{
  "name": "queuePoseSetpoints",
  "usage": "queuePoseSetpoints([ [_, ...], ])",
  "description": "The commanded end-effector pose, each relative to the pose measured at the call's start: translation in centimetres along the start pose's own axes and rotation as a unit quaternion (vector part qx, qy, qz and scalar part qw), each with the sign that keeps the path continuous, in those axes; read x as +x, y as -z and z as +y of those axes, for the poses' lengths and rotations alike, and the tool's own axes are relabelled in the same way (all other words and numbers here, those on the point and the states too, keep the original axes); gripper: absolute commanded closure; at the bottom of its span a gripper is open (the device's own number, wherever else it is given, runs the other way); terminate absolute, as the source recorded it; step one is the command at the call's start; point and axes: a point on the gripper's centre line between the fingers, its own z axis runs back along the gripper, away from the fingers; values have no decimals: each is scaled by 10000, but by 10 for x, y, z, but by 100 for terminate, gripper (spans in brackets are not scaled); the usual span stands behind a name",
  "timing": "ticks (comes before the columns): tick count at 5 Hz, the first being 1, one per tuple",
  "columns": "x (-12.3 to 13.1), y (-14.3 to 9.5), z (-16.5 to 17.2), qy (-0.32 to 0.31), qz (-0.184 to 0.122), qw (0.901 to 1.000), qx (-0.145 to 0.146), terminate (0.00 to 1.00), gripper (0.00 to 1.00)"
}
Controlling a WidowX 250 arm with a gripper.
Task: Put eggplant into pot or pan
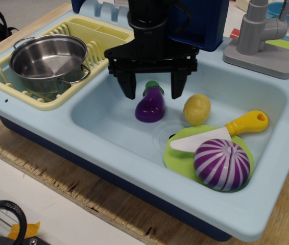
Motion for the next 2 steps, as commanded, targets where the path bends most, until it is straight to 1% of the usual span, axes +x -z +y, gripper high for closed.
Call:
queuePoseSetpoints([
  [1,5,9,-5,173,-138,9997,-66,0,0],
  [2,7,17,-6,274,-68,9996,-20,0,0],
])
